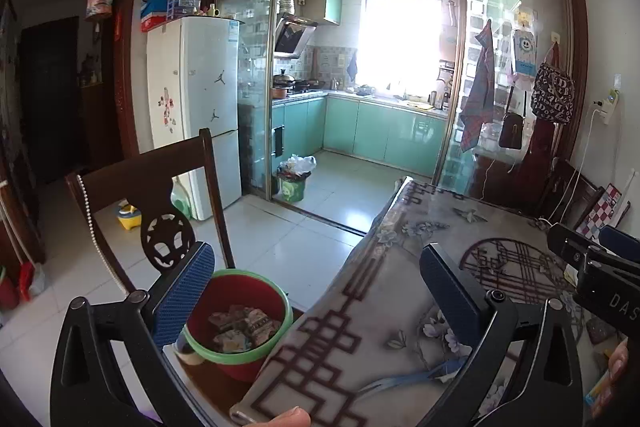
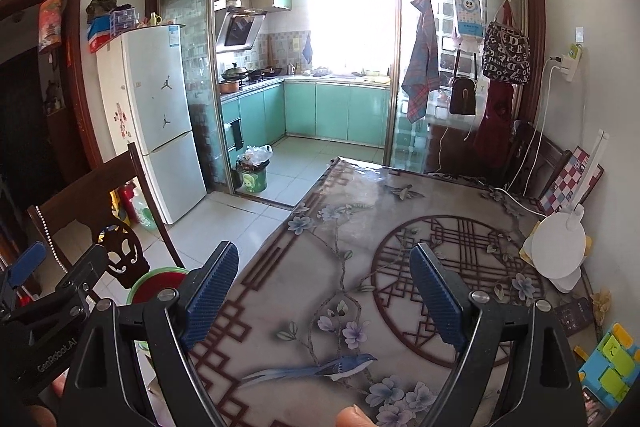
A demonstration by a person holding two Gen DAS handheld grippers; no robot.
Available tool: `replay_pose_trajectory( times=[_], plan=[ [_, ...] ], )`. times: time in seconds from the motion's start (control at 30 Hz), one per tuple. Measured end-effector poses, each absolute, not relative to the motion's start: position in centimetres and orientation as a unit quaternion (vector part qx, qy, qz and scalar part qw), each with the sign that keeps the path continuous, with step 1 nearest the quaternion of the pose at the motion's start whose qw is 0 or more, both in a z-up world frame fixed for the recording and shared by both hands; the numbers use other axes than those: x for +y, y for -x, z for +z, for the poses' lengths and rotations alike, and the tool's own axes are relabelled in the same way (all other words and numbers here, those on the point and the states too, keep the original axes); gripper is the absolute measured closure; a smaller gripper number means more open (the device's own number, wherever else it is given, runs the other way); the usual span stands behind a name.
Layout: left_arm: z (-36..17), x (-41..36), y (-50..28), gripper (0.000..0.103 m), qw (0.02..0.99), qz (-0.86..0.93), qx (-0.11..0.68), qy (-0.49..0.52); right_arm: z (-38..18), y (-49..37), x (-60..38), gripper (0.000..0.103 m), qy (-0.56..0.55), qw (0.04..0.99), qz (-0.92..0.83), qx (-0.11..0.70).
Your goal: Collect trash
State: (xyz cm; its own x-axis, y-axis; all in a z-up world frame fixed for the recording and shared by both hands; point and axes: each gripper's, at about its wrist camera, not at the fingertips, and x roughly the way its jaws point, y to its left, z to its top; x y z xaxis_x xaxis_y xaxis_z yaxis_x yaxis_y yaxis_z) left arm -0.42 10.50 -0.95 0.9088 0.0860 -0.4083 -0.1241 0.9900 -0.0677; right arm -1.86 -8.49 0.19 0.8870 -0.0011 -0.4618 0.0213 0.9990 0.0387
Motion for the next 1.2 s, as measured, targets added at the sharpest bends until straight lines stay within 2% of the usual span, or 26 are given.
replay_pose_trajectory(
  times=[1.2],
  plan=[
    [-0.5,8.3,-0.7,0.000,0.976,0.074,0.205,0.027,-0.3,0.6,-9.9,0.015,-0.034,0.969,0.002,0.247]
  ],
)
